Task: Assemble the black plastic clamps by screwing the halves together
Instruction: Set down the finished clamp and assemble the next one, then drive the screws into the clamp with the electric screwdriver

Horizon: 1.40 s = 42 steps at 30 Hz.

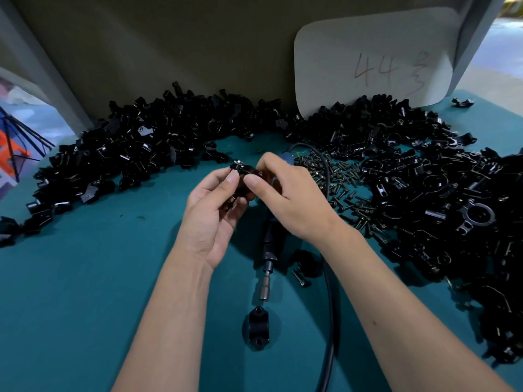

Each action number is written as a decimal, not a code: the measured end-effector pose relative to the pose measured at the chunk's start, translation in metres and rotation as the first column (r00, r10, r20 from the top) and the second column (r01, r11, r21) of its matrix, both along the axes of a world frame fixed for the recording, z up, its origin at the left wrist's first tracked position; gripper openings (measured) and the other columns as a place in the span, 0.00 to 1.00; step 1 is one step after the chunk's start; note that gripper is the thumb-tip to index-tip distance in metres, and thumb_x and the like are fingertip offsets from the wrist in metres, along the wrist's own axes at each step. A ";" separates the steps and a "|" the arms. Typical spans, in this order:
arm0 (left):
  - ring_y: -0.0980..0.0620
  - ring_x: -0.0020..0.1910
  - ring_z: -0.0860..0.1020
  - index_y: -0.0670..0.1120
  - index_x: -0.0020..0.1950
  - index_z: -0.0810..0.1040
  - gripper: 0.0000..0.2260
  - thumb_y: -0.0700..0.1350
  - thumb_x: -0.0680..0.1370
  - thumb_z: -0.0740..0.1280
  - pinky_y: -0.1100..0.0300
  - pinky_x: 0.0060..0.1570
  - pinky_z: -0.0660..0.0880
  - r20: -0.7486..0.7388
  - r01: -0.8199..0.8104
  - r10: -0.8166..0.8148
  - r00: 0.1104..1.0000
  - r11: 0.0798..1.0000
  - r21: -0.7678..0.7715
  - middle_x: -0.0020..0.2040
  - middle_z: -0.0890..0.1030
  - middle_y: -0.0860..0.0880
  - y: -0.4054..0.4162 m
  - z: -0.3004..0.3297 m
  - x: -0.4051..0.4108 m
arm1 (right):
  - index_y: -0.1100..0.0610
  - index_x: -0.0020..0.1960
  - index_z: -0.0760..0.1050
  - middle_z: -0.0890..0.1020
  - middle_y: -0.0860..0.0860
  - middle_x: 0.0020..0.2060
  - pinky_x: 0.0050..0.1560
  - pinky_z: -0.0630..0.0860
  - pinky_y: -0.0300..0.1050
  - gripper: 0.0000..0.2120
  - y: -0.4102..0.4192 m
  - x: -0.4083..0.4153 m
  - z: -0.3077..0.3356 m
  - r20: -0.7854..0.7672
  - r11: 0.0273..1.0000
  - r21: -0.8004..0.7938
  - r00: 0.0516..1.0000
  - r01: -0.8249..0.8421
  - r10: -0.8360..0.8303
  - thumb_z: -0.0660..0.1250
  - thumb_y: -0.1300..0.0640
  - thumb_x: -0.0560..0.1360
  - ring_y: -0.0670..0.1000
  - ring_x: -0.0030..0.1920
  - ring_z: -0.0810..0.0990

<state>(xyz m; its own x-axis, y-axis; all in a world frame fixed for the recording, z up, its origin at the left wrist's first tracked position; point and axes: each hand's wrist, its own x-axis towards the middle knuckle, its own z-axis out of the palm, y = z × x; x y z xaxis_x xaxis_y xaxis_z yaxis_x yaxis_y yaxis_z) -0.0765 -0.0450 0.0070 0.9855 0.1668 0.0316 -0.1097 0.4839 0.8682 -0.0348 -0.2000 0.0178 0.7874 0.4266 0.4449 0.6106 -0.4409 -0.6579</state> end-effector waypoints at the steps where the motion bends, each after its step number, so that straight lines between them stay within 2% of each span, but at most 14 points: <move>1: 0.53 0.47 0.82 0.44 0.51 0.81 0.05 0.45 0.81 0.68 0.59 0.52 0.79 -0.009 0.002 -0.002 1.000 1.000 -0.013 0.48 0.85 0.48 -0.002 -0.001 0.000 | 0.54 0.50 0.70 0.77 0.47 0.34 0.39 0.73 0.56 0.15 0.002 0.000 0.001 0.021 0.999 -0.043 1.000 0.008 -0.007 0.62 0.42 0.84 0.52 0.36 0.75; 3: 0.50 0.50 0.81 0.42 0.56 0.78 0.12 0.50 0.82 0.67 0.54 0.56 0.78 -0.032 -0.024 0.023 0.999 0.999 -0.044 0.50 0.83 0.45 -0.009 -0.002 0.001 | 0.54 0.52 0.69 0.76 0.45 0.35 0.39 0.72 0.54 0.16 0.006 -0.002 0.002 0.074 0.990 -0.130 0.996 0.050 -0.040 0.61 0.41 0.83 0.53 0.37 0.75; 8: 0.54 0.35 0.79 0.49 0.46 0.76 0.14 0.59 0.79 0.68 0.61 0.33 0.77 -0.052 -0.127 0.142 0.989 0.967 0.220 0.36 0.81 0.51 -0.024 -0.001 0.003 | 0.54 0.56 0.69 0.80 0.47 0.42 0.41 0.75 0.55 0.16 0.010 -0.006 0.004 0.146 0.973 -0.214 0.988 0.083 -0.052 0.63 0.41 0.81 0.55 0.40 0.77; 10: 0.54 0.31 0.75 0.50 0.44 0.75 0.13 0.59 0.80 0.67 0.62 0.25 0.69 -0.081 -0.128 0.157 0.984 0.949 0.287 0.33 0.78 0.53 -0.025 -0.002 0.003 | 0.55 0.53 0.70 0.78 0.47 0.39 0.41 0.75 0.55 0.16 0.007 -0.005 0.007 0.120 0.973 -0.227 0.992 0.053 -0.026 0.65 0.42 0.80 0.54 0.39 0.75; 13: 0.53 0.30 0.67 0.52 0.42 0.70 0.11 0.54 0.80 0.66 0.61 0.28 0.59 -0.137 -0.102 0.135 0.981 0.970 0.223 0.33 0.70 0.51 -0.023 -0.002 0.004 | 0.58 0.42 0.72 0.76 0.50 0.34 0.41 0.73 0.57 0.17 -0.001 -0.003 0.008 0.041 0.998 -0.063 0.999 -0.027 0.030 0.62 0.45 0.80 0.54 0.37 0.74; 15: 0.54 0.24 0.61 0.51 0.41 0.67 0.11 0.50 0.82 0.63 0.65 0.23 0.54 -0.185 -0.082 0.107 0.977 0.987 0.140 0.31 0.66 0.50 -0.019 -0.001 0.005 | 0.56 0.40 0.72 0.76 0.50 0.33 0.38 0.71 0.54 0.17 -0.004 -0.001 0.006 0.014 0.990 0.030 0.990 0.139 -0.140 0.59 0.45 0.79 0.55 0.36 0.74; 18: 0.54 0.23 0.60 0.48 0.41 0.66 0.11 0.47 0.83 0.60 0.66 0.19 0.53 -0.220 -0.052 0.054 0.974 0.999 0.013 0.30 0.65 0.49 -0.011 0.001 0.005 | 0.55 0.51 0.67 0.75 0.49 0.39 0.37 0.68 0.49 0.27 -0.001 0.004 0.001 0.002 0.823 -0.233 0.847 0.517 -0.532 0.63 0.30 0.76 0.56 0.37 0.73; 20: 0.55 0.24 0.60 0.47 0.41 0.65 0.11 0.47 0.82 0.59 0.65 0.19 0.51 -0.232 -0.047 0.039 0.972 0.998 -0.030 0.30 0.65 0.49 -0.007 0.001 0.005 | 0.55 0.56 0.63 0.72 0.50 0.43 0.38 0.68 0.48 0.38 0.005 0.002 -0.002 -0.074 0.758 -0.392 0.804 0.521 -0.591 0.69 0.25 0.68 0.56 0.39 0.72; 22: 0.55 0.25 0.60 0.47 0.42 0.65 0.10 0.47 0.82 0.59 0.65 0.20 0.51 -0.241 -0.038 0.030 0.970 0.999 -0.027 0.31 0.64 0.49 -0.003 0.001 0.005 | 0.56 0.58 0.61 0.73 0.50 0.44 0.37 0.69 0.47 0.39 0.009 0.004 -0.007 -0.117 0.757 -0.422 0.799 0.498 -0.590 0.74 0.29 0.66 0.56 0.40 0.73; 25: 0.55 0.24 0.60 0.47 0.41 0.64 0.11 0.47 0.82 0.59 0.66 0.18 0.53 -0.259 0.000 0.000 0.966 1.000 0.002 0.31 0.64 0.49 -0.001 0.001 0.003 | 0.57 0.54 0.69 0.78 0.51 0.43 0.35 0.70 0.46 0.30 0.002 0.011 -0.008 -0.289 0.840 -0.270 0.793 0.470 -0.537 0.78 0.40 0.65 0.56 0.40 0.79; 28: 0.55 0.22 0.60 0.48 0.38 0.64 0.14 0.49 0.83 0.59 0.66 0.16 0.53 -0.290 0.068 -0.051 0.956 0.997 0.048 0.30 0.64 0.49 0.001 0.002 0.002 | 0.54 0.46 0.80 0.85 0.51 0.39 0.35 0.81 0.48 0.13 -0.010 0.014 -0.001 -0.547 0.890 0.102 0.773 0.444 -0.322 0.78 0.49 0.67 0.54 0.40 0.86; 33: 0.55 0.21 0.62 0.46 0.41 0.64 0.14 0.51 0.83 0.60 0.67 0.15 0.53 -0.394 0.194 -0.104 0.913 0.961 0.195 0.28 0.65 0.50 0.009 0.004 -0.001 | 0.56 0.55 0.77 0.83 0.52 0.44 0.37 0.81 0.44 0.17 -0.029 0.023 0.021 -0.682 0.627 0.599 0.728 0.499 0.072 0.73 0.47 0.73 0.49 0.35 0.83; 37: 0.54 0.21 0.64 0.47 0.42 0.66 0.13 0.51 0.82 0.63 0.69 0.16 0.53 -0.499 0.298 -0.098 0.861 0.893 0.338 0.28 0.66 0.50 0.014 0.008 -0.003 | 0.59 0.57 0.71 0.78 0.54 0.42 0.39 0.81 0.48 0.19 -0.034 0.022 0.027 -0.562 0.293 0.826 0.743 0.481 0.364 0.72 0.46 0.78 0.53 0.35 0.80; 42: 0.54 0.19 0.64 0.45 0.44 0.68 0.12 0.51 0.82 0.63 0.70 0.16 0.54 -0.554 0.407 -0.109 0.825 0.794 0.451 0.28 0.67 0.50 0.014 0.008 -0.004 | 0.56 0.54 0.71 0.79 0.51 0.36 0.35 0.77 0.47 0.13 -0.030 0.018 0.026 -0.512 0.192 0.858 0.827 0.477 0.233 0.75 0.55 0.78 0.50 0.32 0.77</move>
